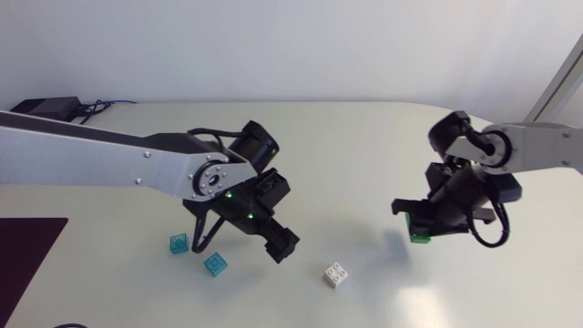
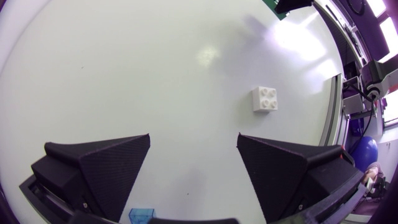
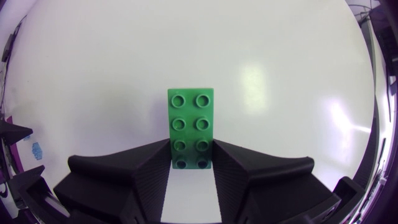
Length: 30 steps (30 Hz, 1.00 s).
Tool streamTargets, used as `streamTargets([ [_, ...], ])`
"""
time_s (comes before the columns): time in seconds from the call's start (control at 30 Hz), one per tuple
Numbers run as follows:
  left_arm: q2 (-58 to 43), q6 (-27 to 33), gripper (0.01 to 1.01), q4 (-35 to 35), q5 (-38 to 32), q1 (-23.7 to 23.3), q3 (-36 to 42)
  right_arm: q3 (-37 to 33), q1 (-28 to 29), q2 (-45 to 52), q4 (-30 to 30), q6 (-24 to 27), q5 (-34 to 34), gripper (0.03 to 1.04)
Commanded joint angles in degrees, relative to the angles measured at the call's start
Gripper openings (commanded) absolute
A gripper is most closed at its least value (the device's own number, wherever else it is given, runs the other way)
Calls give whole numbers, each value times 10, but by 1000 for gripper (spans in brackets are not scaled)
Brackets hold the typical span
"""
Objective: Sort duplo bricks by size, large to the right and small to the left
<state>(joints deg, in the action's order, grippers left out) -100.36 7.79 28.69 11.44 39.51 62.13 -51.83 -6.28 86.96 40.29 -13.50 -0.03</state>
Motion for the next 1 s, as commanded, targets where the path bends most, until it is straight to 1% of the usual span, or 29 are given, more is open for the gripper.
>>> streamTargets([
  [0.0, -30, -22, 969, 14, 4, 26, 37, 52, 42, -19, -15, 45, -11, 251],
  [0.17, -75, -29, 966, 31, 4, 66, 78, 118, 102, -31, -53, 79, -25, 251],
  [0.37, -122, -37, 954, 76, 2, 98, 160, 155, 162, -40, -74, 114, -42, 251],
  [0.43, -144, -38, 954, 96, -1, 108, 191, 159, 175, -50, -69, 122, -47, 251],
  [0.6, -186, -53, 951, 141, -20, 133, 239, 167, 180, -58, -67, 124, -47, 251],
  [0.8, -206, -71, 895, 164, -39, 152, 253, 167, 180, -59, -68, 124, -47, 251],
  [0.93, -211, -74, 892, 173, -49, 161, 259, 168, 180, -60, -68, 123, -47, 251],
  [0.97, -214, -76, 869, 176, -53, 164, 263, 167, 180, -60, -68, 123, -47, 251],
])
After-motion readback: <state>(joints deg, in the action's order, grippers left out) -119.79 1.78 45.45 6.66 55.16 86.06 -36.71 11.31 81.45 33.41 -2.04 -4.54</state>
